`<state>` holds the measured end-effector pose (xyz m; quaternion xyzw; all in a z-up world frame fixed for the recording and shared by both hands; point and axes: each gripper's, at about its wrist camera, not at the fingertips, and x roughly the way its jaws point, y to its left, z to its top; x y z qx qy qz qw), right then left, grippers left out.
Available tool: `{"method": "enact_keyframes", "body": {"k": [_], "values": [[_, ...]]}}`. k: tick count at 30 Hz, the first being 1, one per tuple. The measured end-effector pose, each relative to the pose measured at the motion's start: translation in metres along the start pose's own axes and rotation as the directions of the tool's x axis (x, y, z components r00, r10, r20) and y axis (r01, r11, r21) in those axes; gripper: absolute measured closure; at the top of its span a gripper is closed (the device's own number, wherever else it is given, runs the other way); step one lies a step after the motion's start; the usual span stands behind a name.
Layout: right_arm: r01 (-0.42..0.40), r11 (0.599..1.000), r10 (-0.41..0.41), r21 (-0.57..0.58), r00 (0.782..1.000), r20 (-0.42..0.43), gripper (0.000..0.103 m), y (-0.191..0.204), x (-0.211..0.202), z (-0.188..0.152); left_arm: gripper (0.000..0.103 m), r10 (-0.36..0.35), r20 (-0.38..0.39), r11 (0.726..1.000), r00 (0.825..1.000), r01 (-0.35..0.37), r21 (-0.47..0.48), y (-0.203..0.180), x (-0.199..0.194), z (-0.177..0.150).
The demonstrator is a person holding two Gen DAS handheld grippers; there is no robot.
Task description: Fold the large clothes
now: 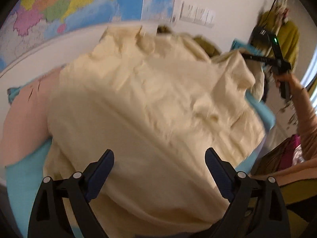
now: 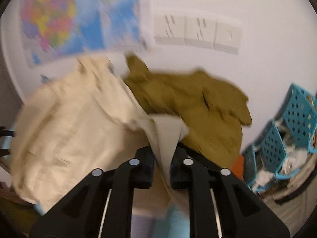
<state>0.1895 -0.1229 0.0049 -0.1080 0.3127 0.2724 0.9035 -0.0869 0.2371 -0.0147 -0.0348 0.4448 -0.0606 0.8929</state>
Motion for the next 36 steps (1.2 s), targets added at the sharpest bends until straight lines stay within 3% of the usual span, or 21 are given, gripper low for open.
{"method": "enact_keyframes", "body": {"k": [2,4,7,8,10,12,13,14,15,18,19,24,26,28,29,30,31,32,33,34,36], "values": [[-0.015,0.997,0.020,0.082,0.998,-0.064,0.077,-0.016,0.026,-0.023,0.013,0.020,-0.024,1.000,1.000,-0.020,0.010,-0.007,0.001,-0.007],[0.000,0.991,0.011,0.133,0.997,-0.077,0.064,-0.026,0.030,-0.038,0.013,0.036,-0.037,0.999,0.999,-0.034,0.032,-0.019,0.000,-0.012],[-0.009,0.988,0.006,0.153,1.000,0.021,0.046,-0.021,0.004,-0.044,0.007,0.066,-0.060,0.995,0.996,-0.062,0.075,-0.037,0.006,-0.020],[-0.017,0.988,0.006,0.151,0.998,0.068,0.034,-0.017,-0.011,-0.047,0.007,0.097,-0.073,0.991,0.993,-0.089,0.100,-0.043,0.012,-0.022],[-0.026,0.992,0.007,0.120,0.988,0.157,0.030,-0.004,-0.040,-0.050,0.011,0.195,-0.107,0.973,0.975,-0.179,0.145,-0.049,0.034,-0.029],[-0.047,0.995,0.027,0.086,0.975,0.219,0.028,0.011,-0.064,-0.054,0.038,0.235,-0.138,0.969,0.962,-0.222,0.106,-0.041,0.048,-0.034],[-0.064,0.995,0.046,0.071,0.971,0.236,0.028,0.016,-0.070,-0.054,0.043,0.210,-0.134,0.977,0.968,-0.202,0.070,-0.034,0.046,-0.034],[-0.089,0.995,0.072,0.055,0.965,0.252,0.028,0.022,-0.077,-0.056,0.069,0.187,-0.098,0.982,0.978,-0.186,0.020,-0.025,0.038,-0.032],[-0.123,0.992,0.111,0.027,0.958,0.266,0.028,0.031,-0.084,-0.060,0.086,0.182,-0.080,0.982,0.980,-0.185,-0.025,-0.014,0.029,-0.029],[-0.257,0.966,0.253,-0.019,0.930,0.265,0.028,0.046,-0.089,-0.063,0.097,0.111,0.026,0.980,0.993,-0.106,-0.166,0.023,-0.016,-0.017],[-0.304,0.952,0.299,-0.025,0.917,0.263,0.028,0.050,-0.088,-0.064,0.098,0.126,0.067,0.975,0.990,-0.111,-0.194,0.036,-0.034,-0.010],[-0.374,0.926,0.376,-0.052,0.904,0.201,0.028,0.074,-0.072,-0.067,0.098,0.325,0.171,0.918,0.930,-0.267,-0.292,0.102,-0.106,0.020],[-0.395,0.913,0.407,-0.106,0.901,0.150,0.028,0.094,-0.066,-0.071,0.097,0.423,0.159,0.877,0.892,-0.358,-0.321,0.136,-0.116,0.026],[-0.392,0.906,0.409,-0.158,0.907,0.102,0.028,0.114,-0.059,-0.078,0.090,0.484,0.092,0.832,0.870,-0.426,-0.354,0.165,-0.109,0.025],[-0.394,0.900,0.413,-0.186,0.907,0.077,0.028,0.124,-0.055,-0.082,0.080,0.527,0.045,0.804,0.849,-0.481,-0.349,0.173,-0.100,0.026],[-0.396,0.895,0.415,-0.206,0.908,0.057,0.028,0.133,-0.052,-0.086,0.060,0.597,-0.029,0.753,0.802,-0.572,-0.326,0.183,-0.084,0.021],[-0.399,0.888,0.416,-0.230,0.909,0.028,0.028,0.144,-0.047,-0.091,0.049,0.657,-0.095,0.699,0.748,-0.651,-0.297,0.190,-0.069,0.016],[-0.407,0.878,0.421,-0.252,0.907,0.003,0.028,0.155,-0.044,-0.096,0.041,0.720,-0.183,0.629,0.669,-0.741,-0.234,0.196,-0.045,0.007],[-0.419,0.867,0.430,-0.269,0.903,-0.021,0.028,0.163,-0.042,-0.101,0.042,0.731,-0.216,0.615,0.647,-0.762,-0.202,0.195,-0.034,0.001],[-0.423,0.860,0.430,-0.285,0.902,-0.039,0.028,0.171,-0.040,-0.105,0.043,0.722,-0.228,0.624,0.653,-0.757,-0.194,0.192,-0.026,-0.004],[-0.432,0.826,0.431,-0.362,0.898,-0.088,0.028,0.193,-0.040,-0.118,0.041,0.664,-0.148,0.700,0.733,-0.679,-0.222,0.172,-0.027,-0.010]]}}
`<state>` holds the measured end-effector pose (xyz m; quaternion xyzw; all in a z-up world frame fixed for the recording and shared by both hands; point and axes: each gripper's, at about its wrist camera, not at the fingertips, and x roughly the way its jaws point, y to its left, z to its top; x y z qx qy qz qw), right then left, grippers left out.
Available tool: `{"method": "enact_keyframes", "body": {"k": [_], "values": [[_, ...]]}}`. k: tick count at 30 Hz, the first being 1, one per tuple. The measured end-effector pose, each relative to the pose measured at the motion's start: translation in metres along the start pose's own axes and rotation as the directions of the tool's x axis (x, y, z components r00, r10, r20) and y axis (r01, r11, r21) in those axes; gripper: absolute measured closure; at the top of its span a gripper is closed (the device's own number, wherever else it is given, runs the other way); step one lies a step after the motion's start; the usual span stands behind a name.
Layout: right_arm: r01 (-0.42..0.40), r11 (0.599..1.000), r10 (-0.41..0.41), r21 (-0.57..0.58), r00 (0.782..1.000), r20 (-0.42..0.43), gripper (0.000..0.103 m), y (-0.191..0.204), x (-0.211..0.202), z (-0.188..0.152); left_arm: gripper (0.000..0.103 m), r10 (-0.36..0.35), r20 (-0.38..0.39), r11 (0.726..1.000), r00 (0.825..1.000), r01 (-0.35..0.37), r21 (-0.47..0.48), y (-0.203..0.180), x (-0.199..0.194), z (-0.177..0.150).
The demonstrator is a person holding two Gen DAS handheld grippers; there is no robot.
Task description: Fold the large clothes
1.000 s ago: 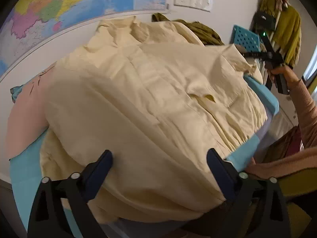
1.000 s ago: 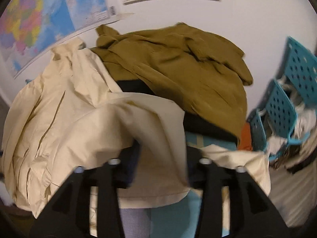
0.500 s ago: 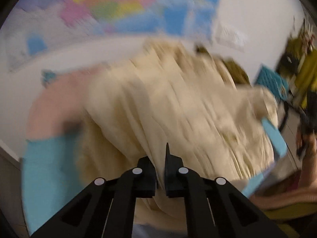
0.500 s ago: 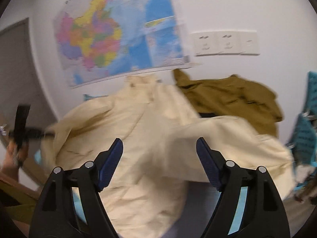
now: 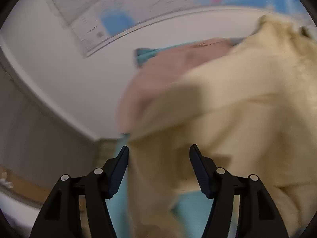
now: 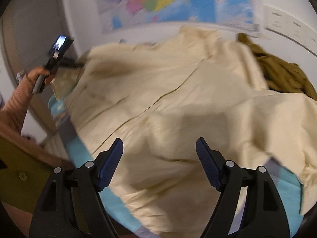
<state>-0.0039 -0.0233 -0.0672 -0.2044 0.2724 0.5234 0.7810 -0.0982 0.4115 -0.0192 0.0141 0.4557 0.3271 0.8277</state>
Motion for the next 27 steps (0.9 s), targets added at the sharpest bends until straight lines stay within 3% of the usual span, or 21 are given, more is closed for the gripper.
{"method": "enact_keyframes", "body": {"k": [2,5,6,7,9,10,12,14,16,18,20,22,23,25,26,27], "values": [[-0.005,0.997,0.002,-0.078,0.999,-0.039,0.028,0.019,0.008,-0.004,0.035,-0.130,0.105,0.991,0.986,0.127,0.033,-0.011,-0.031,-0.010],[-0.030,0.982,0.010,-0.186,0.994,-0.107,0.023,0.042,0.023,-0.013,0.025,-0.367,0.223,0.927,0.903,0.336,0.165,-0.039,-0.078,-0.027],[-0.010,0.975,-0.020,-0.220,0.991,-0.130,0.022,0.048,0.028,-0.018,0.024,-0.441,0.244,0.888,0.863,0.381,0.256,-0.056,-0.095,-0.037],[0.007,0.970,-0.043,-0.244,0.989,-0.144,0.022,0.049,0.031,-0.020,0.024,-0.488,0.237,0.857,0.840,0.410,0.313,-0.069,-0.103,-0.043],[0.047,0.963,-0.091,-0.267,0.984,-0.154,0.033,0.049,0.036,-0.022,0.024,-0.575,0.196,0.786,0.795,0.469,0.403,-0.097,-0.112,-0.055],[0.025,0.972,-0.064,-0.236,0.985,-0.157,0.033,0.044,0.034,-0.020,0.024,-0.600,0.174,0.756,0.781,0.482,0.442,-0.112,-0.113,-0.061],[-0.030,0.985,0.007,-0.169,0.991,-0.133,0.056,0.036,0.027,-0.015,0.024,-0.634,0.125,0.701,0.763,0.500,0.508,-0.145,-0.113,-0.073],[-0.047,0.989,0.034,-0.138,0.995,-0.093,0.069,0.031,0.015,-0.007,0.024,-0.664,0.074,0.656,0.744,0.531,0.537,-0.166,-0.105,-0.078],[-0.037,0.994,0.033,-0.104,0.999,-0.043,0.075,0.022,0.005,0.004,0.024,-0.693,0.048,0.612,0.719,0.552,0.566,-0.181,-0.107,-0.086],[-0.013,0.999,0.013,-0.042,1.000,0.007,0.075,0.009,-0.001,0.015,0.021,-0.702,0.030,0.583,0.712,0.550,0.598,-0.192,-0.114,-0.096],[0.014,1.000,-0.014,0.004,1.000,0.021,0.075,0.002,0.002,0.020,0.021,-0.692,0.028,0.572,0.722,0.523,0.632,-0.203,-0.109,-0.097],[0.029,1.000,-0.029,0.009,1.000,-0.002,0.073,0.006,0.010,0.019,0.025,-0.655,0.039,0.605,0.755,0.493,0.625,-0.207,-0.103,-0.095],[0.049,0.999,-0.049,-0.002,0.999,-0.011,0.065,0.008,0.013,0.018,0.028,-0.632,0.017,0.631,0.775,0.501,0.592,-0.210,-0.093,-0.085],[0.083,0.996,-0.083,-0.014,0.997,-0.007,0.053,0.015,0.009,0.017,0.034,-0.633,0.002,0.658,0.774,0.536,0.528,-0.204,-0.082,-0.070],[0.091,0.995,-0.091,-0.028,0.996,0.014,0.054,0.021,0.001,0.017,0.041,-0.629,0.004,0.671,0.777,0.541,0.507,-0.203,-0.079,-0.063],[0.094,0.995,-0.092,-0.037,0.995,0.033,0.054,0.026,-0.005,0.017,0.044,-0.612,0.006,0.694,0.791,0.534,0.483,-0.200,-0.074,-0.055]]}}
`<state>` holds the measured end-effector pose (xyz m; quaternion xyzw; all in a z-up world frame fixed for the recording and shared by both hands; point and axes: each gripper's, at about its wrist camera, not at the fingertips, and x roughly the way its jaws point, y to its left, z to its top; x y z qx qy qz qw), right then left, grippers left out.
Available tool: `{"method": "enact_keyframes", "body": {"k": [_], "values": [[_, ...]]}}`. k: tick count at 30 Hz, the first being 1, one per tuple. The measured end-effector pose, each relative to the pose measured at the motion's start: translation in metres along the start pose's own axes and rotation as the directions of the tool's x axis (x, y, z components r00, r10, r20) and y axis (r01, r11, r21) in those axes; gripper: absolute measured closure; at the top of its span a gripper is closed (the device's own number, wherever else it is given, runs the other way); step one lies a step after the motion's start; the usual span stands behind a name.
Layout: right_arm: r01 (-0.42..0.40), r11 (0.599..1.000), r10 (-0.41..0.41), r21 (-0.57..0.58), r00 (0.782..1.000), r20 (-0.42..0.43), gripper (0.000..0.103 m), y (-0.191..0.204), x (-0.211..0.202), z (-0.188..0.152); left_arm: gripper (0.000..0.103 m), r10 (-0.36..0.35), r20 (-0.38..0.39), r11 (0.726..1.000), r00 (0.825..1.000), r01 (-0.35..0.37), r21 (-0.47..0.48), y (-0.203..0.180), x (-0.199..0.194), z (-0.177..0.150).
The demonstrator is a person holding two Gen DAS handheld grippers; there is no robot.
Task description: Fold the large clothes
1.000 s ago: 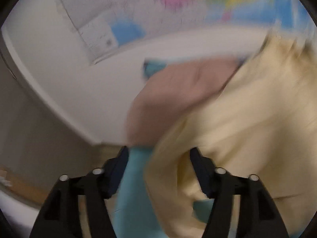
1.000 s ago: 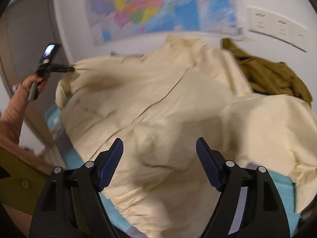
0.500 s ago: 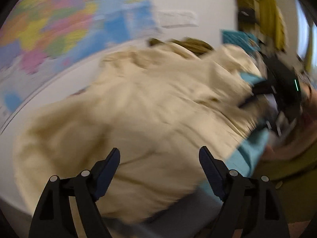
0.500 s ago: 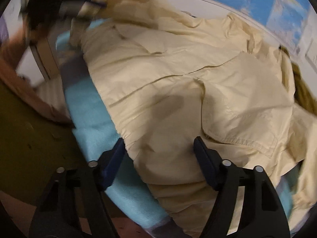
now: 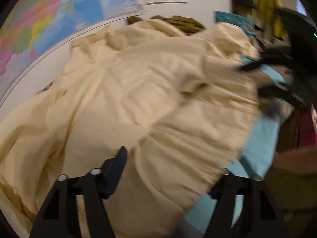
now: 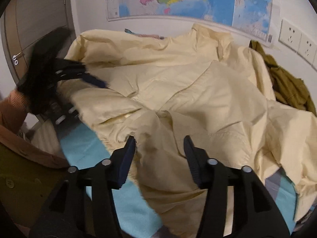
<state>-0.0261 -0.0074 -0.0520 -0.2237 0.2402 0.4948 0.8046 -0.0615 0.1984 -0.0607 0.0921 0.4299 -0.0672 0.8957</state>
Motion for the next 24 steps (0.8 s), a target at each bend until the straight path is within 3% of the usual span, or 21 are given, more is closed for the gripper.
{"method": "enact_keyframes", "body": {"k": [4,8,10,13,15,17,19,20,21,22,23,24], "values": [[-0.099,0.992,0.106,-0.075,0.990,0.090,0.054,0.034,-0.034,-0.003,0.045,-0.012,-0.027,0.997,1.000,0.010,-0.078,0.023,0.008,0.013],[-0.176,0.967,0.175,-0.183,0.984,-0.020,0.062,0.075,-0.003,-0.011,0.049,-0.016,-0.029,0.997,0.999,0.013,-0.078,0.024,0.008,0.022],[-0.151,0.968,0.139,-0.202,0.988,-0.071,0.062,0.086,0.022,-0.015,0.049,-0.004,-0.028,0.997,1.000,0.001,-0.083,0.025,0.006,0.025],[-0.006,0.968,-0.016,-0.252,0.996,-0.086,0.062,0.090,0.054,-0.018,0.049,0.010,-0.027,0.996,1.000,-0.012,-0.085,0.026,0.005,0.028],[0.094,0.947,-0.121,-0.306,0.990,-0.070,0.046,0.097,0.068,-0.018,0.049,0.023,-0.028,0.997,0.999,-0.025,-0.079,0.024,0.005,0.029],[0.201,0.912,-0.224,-0.357,0.974,-0.026,0.040,0.107,0.079,-0.019,0.049,0.029,-0.026,0.997,0.999,-0.031,-0.077,0.023,0.004,0.029],[0.247,0.896,-0.253,-0.368,0.967,0.030,0.037,0.109,0.085,-0.018,0.049,0.036,-0.020,0.995,0.999,-0.038,-0.087,0.024,0.003,0.030],[0.248,0.900,-0.252,-0.358,0.967,0.034,0.046,0.107,0.088,-0.017,0.049,0.034,-0.020,0.995,0.999,-0.036,-0.097,0.027,0.003,0.031],[0.213,0.917,-0.223,-0.336,0.975,0.009,0.070,0.102,0.091,-0.016,0.049,0.031,-0.022,0.994,0.999,-0.033,-0.108,0.029,0.003,0.031],[0.201,0.927,-0.216,-0.317,0.976,-0.014,0.084,0.098,0.093,-0.014,0.049,0.029,-0.027,0.993,0.999,-0.032,-0.117,0.031,0.004,0.031],[0.182,0.938,-0.202,-0.294,0.979,-0.040,0.093,0.094,0.093,-0.012,0.049,0.033,-0.030,0.992,0.999,-0.036,-0.118,0.031,0.004,0.031],[0.092,0.971,-0.111,-0.221,0.991,-0.072,0.095,0.085,0.084,-0.008,0.048,0.038,-0.031,0.992,0.999,-0.042,-0.118,0.031,0.003,0.031]]}}
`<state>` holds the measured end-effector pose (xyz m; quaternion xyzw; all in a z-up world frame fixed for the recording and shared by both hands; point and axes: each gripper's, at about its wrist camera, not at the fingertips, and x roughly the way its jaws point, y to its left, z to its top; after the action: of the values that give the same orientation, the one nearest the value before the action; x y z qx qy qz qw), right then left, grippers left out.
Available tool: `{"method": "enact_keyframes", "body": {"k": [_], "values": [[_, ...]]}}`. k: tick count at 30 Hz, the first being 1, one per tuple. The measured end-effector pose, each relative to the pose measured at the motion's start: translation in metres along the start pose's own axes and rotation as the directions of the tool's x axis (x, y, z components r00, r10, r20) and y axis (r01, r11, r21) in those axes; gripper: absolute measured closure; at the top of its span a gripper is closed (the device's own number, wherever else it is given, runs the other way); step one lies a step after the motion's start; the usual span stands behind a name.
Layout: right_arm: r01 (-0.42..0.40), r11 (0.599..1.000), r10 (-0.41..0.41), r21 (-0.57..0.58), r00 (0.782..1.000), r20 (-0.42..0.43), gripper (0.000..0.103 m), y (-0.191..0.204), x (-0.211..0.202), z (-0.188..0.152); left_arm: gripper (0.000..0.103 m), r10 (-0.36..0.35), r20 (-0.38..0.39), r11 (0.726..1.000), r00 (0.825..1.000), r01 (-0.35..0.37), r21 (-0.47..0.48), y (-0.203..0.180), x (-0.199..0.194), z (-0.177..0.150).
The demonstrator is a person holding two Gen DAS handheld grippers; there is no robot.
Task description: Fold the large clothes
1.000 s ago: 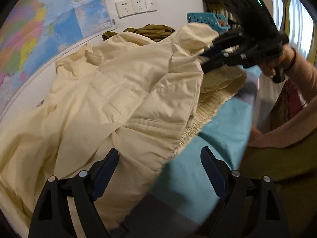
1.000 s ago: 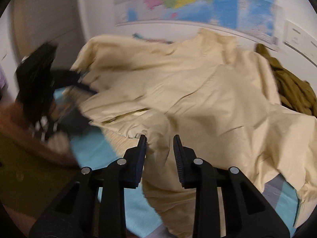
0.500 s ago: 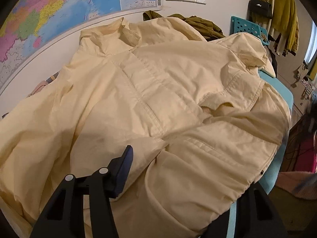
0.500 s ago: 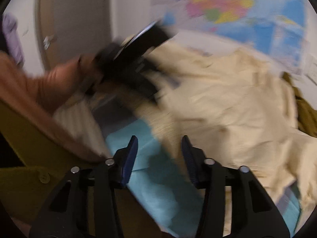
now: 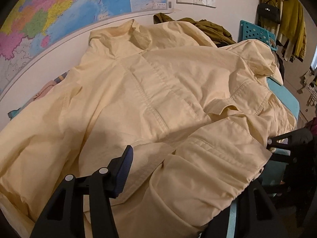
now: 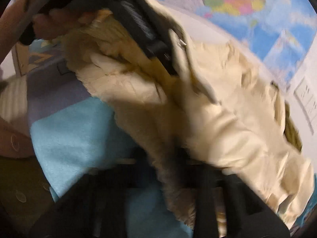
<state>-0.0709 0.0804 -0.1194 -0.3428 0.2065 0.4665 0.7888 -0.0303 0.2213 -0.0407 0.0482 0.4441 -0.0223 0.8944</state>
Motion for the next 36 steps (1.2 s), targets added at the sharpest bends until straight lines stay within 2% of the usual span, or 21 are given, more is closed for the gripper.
{"method": "enact_keyframes", "body": {"k": [3,5,8,9,11,12,13,14,16,17,19,20,21,23,25,26,27,29,31,33,36], "values": [[-0.180,0.976,0.173,0.127,0.983,0.060,0.096,-0.024,-0.042,0.003,0.048,-0.004,0.021,1.000,1.000,0.004,-0.005,-0.002,-0.014,-0.002],[-0.239,0.964,0.228,0.118,0.968,0.102,0.096,-0.026,-0.071,0.001,0.046,-0.035,0.070,0.999,0.997,0.035,0.007,-0.006,-0.034,-0.005],[-0.283,0.957,0.279,0.065,0.958,0.065,0.097,-0.015,-0.087,-0.014,0.041,-0.070,0.116,0.997,0.991,0.065,0.042,-0.015,-0.049,-0.015],[-0.256,0.965,0.256,0.058,0.967,0.001,0.097,-0.010,-0.075,-0.024,0.041,-0.071,0.098,0.996,0.993,0.066,0.055,-0.020,-0.045,-0.019],[-0.264,0.962,0.269,0.069,0.959,-0.085,0.096,-0.005,-0.053,-0.037,0.041,-0.039,0.015,0.995,0.999,0.038,0.093,-0.033,-0.020,-0.034],[-0.289,0.951,0.297,0.106,0.952,-0.072,0.092,-0.009,-0.051,-0.040,0.041,-0.028,-0.058,0.995,0.998,0.033,0.099,-0.037,0.000,-0.044],[-0.315,0.941,0.325,0.126,0.944,-0.066,0.089,-0.013,-0.054,-0.039,0.041,-0.008,-0.085,0.995,0.996,0.017,0.101,-0.038,0.009,-0.050],[-0.351,0.927,0.361,0.133,0.930,-0.065,0.083,-0.017,-0.060,-0.038,0.042,-0.013,-0.071,0.995,0.997,0.020,0.099,-0.037,0.008,-0.055],[-0.398,0.911,0.404,0.109,0.914,-0.032,0.074,-0.028,-0.084,-0.032,0.042,-0.104,-0.035,0.990,0.994,0.107,0.097,-0.029,-0.012,-0.055],[-0.421,0.902,0.424,0.094,0.905,-0.015,0.067,-0.035,-0.100,-0.030,0.040,-0.174,0.006,0.979,0.985,0.173,0.107,-0.024,-0.030,-0.056],[-0.440,0.894,0.437,0.088,0.898,0.044,0.066,-0.062,-0.122,-0.027,0.033,-0.245,0.083,0.962,0.966,0.232,0.142,-0.013,-0.059,-0.059],[-0.442,0.890,0.433,0.110,0.896,0.095,0.060,-0.080,-0.136,-0.026,0.027,-0.274,0.125,0.954,0.954,0.254,0.157,-0.007,-0.075,-0.060],[-0.448,0.883,0.432,0.137,0.892,0.135,0.051,-0.097,-0.143,-0.026,0.023,-0.309,0.182,0.945,0.933,0.280,0.169,0.003,-0.094,-0.062],[-0.439,0.870,0.384,0.223,0.889,0.250,0.044,-0.139,-0.154,-0.023,0.019,-0.359,0.309,0.932,0.881,0.320,0.172,0.027,-0.125,-0.060],[-0.325,0.904,0.258,0.276,0.933,0.252,0.045,-0.171,-0.144,-0.016,0.011,-0.364,0.390,0.931,0.846,0.325,0.165,0.042,-0.140,-0.053],[-0.219,0.925,0.159,0.311,0.965,0.207,0.045,-0.185,-0.130,-0.008,0.007,-0.317,0.424,0.948,0.849,0.290,0.127,0.053,-0.141,-0.042],[-0.119,0.933,0.069,0.339,0.985,0.157,0.046,-0.198,-0.114,0.000,0.007,-0.260,0.412,0.965,0.873,0.244,0.093,0.058,-0.134,-0.030],[-0.042,0.915,-0.005,0.402,0.993,0.115,0.048,-0.225,-0.084,0.010,0.007,-0.113,0.349,0.994,0.930,0.110,0.028,0.065,-0.107,-0.001],[0.018,0.895,-0.055,0.446,0.996,0.071,0.051,-0.248,-0.055,0.021,0.011,-0.010,0.256,1.000,0.967,0.016,-0.023,0.074,-0.074,0.021],[0.075,0.889,-0.093,0.451,0.995,0.018,0.050,-0.260,-0.030,0.031,0.017,0.099,0.134,0.993,0.986,-0.090,-0.073,0.092,-0.031,0.043],[0.070,0.891,-0.061,0.448,0.998,-0.035,0.052,-0.281,0.010,0.049,0.021,0.188,0.005,0.979,0.982,-0.187,-0.078,0.109,0.019,0.055]]}}
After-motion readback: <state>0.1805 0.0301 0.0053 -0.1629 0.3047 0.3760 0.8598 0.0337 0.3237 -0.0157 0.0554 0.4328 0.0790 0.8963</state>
